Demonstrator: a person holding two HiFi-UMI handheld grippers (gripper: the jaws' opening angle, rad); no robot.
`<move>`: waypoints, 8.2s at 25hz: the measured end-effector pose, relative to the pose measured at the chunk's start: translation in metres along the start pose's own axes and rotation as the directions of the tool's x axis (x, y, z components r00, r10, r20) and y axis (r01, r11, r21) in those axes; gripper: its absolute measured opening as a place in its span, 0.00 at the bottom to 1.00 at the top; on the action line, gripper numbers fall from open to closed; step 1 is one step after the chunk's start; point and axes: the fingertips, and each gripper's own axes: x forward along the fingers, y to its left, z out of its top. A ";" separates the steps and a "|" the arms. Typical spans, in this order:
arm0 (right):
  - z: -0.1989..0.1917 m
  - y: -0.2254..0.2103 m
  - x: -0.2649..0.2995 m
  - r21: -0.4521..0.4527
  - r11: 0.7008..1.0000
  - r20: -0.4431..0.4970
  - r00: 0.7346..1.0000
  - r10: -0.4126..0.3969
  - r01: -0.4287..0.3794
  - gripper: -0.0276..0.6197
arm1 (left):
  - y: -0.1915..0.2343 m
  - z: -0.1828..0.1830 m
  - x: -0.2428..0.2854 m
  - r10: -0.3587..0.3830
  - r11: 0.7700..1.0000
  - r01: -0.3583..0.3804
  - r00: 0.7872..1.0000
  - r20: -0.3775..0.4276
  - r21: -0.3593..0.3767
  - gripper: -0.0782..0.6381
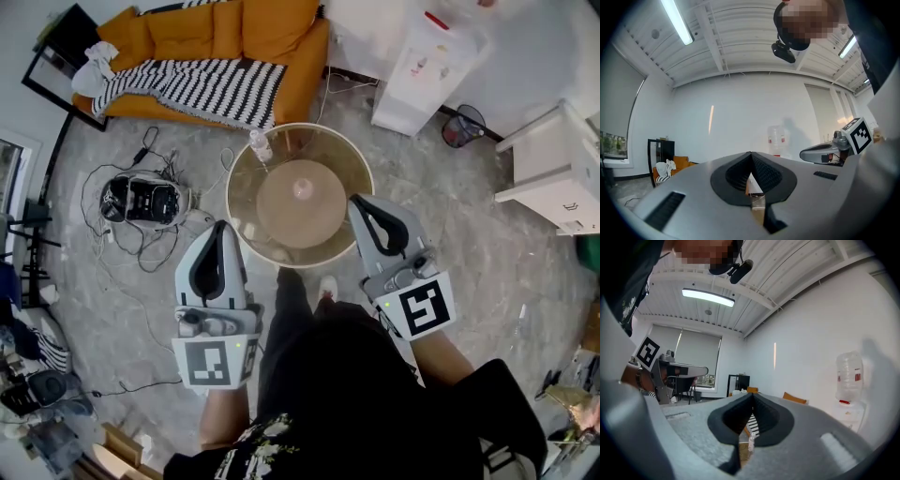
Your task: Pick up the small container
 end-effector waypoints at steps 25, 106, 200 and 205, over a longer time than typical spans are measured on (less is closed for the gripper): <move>0.001 -0.016 0.167 -0.029 0.991 -0.021 0.991 -0.133 0.133 0.04 | 0.115 -0.027 0.140 -0.246 0.968 0.245 0.969 0.001 -0.059 0.12; -0.600 -0.044 0.270 0.196 0.974 -0.453 0.871 0.191 -0.112 0.35 | 0.011 -0.577 0.259 -0.262 0.959 0.178 0.854 -0.450 -0.221 0.12; -0.260 -0.068 0.237 0.055 0.996 -0.423 0.902 0.087 -0.070 0.25 | 0.039 -0.271 0.243 -0.247 0.966 0.205 0.905 -0.346 -0.154 0.12; -0.213 -0.080 0.225 0.070 0.997 -0.399 0.915 0.060 -0.035 0.25 | 0.037 -0.229 0.236 -0.245 0.969 0.213 0.910 -0.334 -0.128 0.12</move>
